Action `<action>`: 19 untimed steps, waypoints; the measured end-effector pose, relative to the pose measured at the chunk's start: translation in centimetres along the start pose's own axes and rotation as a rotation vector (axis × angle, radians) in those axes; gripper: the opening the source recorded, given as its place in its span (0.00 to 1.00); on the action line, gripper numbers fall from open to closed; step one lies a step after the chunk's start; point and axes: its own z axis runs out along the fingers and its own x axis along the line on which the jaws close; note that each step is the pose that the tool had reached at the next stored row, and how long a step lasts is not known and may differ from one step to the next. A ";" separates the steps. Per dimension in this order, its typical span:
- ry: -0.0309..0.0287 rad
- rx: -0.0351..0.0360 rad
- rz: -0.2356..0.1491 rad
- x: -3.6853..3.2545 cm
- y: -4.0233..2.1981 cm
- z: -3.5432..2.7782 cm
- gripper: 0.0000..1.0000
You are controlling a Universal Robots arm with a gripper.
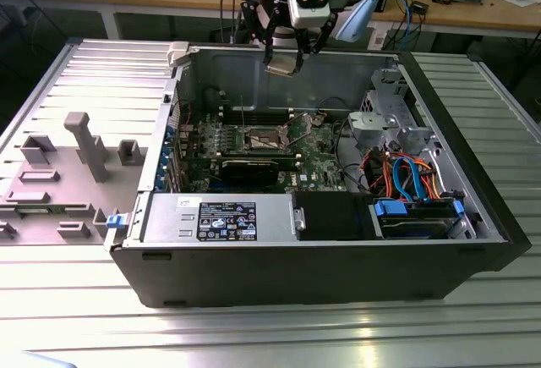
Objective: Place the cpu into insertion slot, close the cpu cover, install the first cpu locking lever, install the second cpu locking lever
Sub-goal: 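Place the cpu into insertion slot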
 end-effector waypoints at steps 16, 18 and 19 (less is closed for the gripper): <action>-0.0016 -0.0003 0.019 -0.03 -0.08 0.02 0.54; -0.0019 -0.0004 0.022 -0.03 -0.08 0.02 0.54; -0.0022 -0.0005 0.025 -0.03 -0.08 0.02 0.54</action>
